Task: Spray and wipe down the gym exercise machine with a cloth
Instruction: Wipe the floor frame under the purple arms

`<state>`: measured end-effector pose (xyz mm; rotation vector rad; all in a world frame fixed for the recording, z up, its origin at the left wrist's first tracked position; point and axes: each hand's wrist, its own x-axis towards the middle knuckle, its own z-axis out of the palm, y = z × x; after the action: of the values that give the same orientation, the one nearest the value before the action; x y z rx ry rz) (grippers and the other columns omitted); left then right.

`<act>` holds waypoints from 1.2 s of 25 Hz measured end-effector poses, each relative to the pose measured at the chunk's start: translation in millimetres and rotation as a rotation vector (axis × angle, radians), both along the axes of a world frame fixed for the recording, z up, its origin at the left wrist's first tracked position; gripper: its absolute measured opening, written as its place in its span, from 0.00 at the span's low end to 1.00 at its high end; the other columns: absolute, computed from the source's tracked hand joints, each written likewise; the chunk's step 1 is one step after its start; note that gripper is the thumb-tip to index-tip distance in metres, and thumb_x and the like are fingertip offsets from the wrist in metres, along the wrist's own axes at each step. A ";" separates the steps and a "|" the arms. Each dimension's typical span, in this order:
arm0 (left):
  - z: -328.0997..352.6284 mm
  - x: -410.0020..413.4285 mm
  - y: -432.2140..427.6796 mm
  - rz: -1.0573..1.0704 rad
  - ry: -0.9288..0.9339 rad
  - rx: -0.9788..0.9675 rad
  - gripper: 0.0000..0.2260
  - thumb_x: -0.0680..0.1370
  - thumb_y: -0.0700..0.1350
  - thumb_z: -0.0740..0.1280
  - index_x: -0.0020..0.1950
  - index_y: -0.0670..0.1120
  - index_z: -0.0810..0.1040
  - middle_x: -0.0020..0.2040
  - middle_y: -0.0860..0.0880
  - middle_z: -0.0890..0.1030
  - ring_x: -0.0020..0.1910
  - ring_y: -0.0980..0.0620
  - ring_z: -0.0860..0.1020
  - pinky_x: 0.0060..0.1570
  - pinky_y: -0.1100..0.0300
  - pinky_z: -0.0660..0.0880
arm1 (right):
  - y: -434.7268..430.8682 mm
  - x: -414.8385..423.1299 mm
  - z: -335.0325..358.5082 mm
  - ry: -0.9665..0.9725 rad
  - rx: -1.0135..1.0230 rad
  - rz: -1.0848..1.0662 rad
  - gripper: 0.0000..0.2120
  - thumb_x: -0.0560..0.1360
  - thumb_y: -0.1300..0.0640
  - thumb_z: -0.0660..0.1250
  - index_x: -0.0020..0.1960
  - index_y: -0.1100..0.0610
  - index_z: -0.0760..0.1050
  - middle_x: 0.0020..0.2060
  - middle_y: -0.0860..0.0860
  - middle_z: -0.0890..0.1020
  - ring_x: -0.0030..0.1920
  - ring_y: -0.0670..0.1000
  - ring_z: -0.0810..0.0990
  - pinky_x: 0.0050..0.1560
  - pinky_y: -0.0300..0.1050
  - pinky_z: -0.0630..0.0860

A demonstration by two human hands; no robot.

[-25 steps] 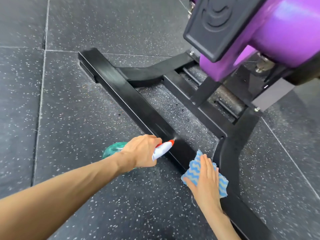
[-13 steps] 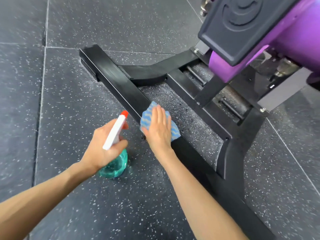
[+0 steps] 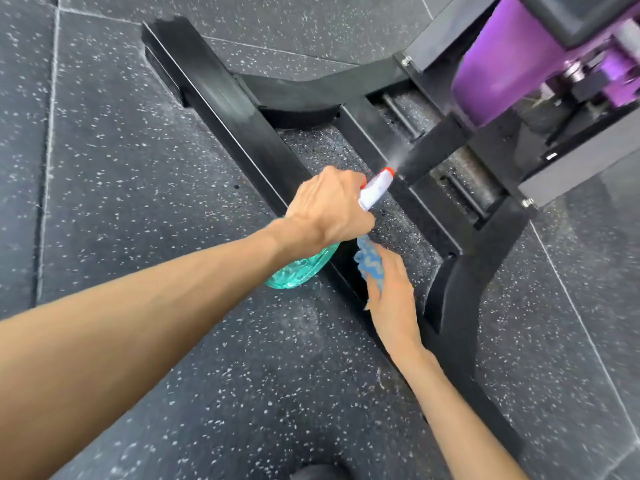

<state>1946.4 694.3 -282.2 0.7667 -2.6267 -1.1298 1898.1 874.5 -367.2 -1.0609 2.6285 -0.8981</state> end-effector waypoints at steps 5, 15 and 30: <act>-35.8 10.9 -10.5 0.015 0.164 0.077 0.10 0.61 0.48 0.61 0.39 0.45 0.74 0.35 0.44 0.78 0.39 0.36 0.76 0.38 0.50 0.74 | -18.5 -99.5 42.1 0.715 0.105 0.333 0.25 0.72 0.73 0.64 0.66 0.59 0.72 0.62 0.57 0.76 0.62 0.56 0.71 0.67 0.57 0.65; -62.6 89.3 -88.0 0.268 0.395 -0.175 0.18 0.68 0.41 0.59 0.54 0.36 0.75 0.43 0.45 0.74 0.40 0.43 0.72 0.41 0.55 0.67 | -89.7 -173.8 10.1 0.900 0.904 0.378 0.27 0.77 0.62 0.53 0.75 0.64 0.55 0.75 0.56 0.60 0.75 0.55 0.57 0.74 0.50 0.54; -87.3 89.4 -143.7 0.628 0.462 -0.145 0.23 0.67 0.46 0.59 0.60 0.39 0.76 0.48 0.44 0.78 0.42 0.44 0.74 0.44 0.55 0.69 | -230.6 -186.7 -4.2 0.373 0.530 -0.065 0.27 0.82 0.43 0.47 0.77 0.54 0.55 0.77 0.58 0.48 0.76 0.59 0.43 0.71 0.65 0.43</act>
<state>2035.8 550.6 -369.4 1.0451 -1.8647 -0.7996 1711.4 643.9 -371.4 -1.0731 2.9502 0.0211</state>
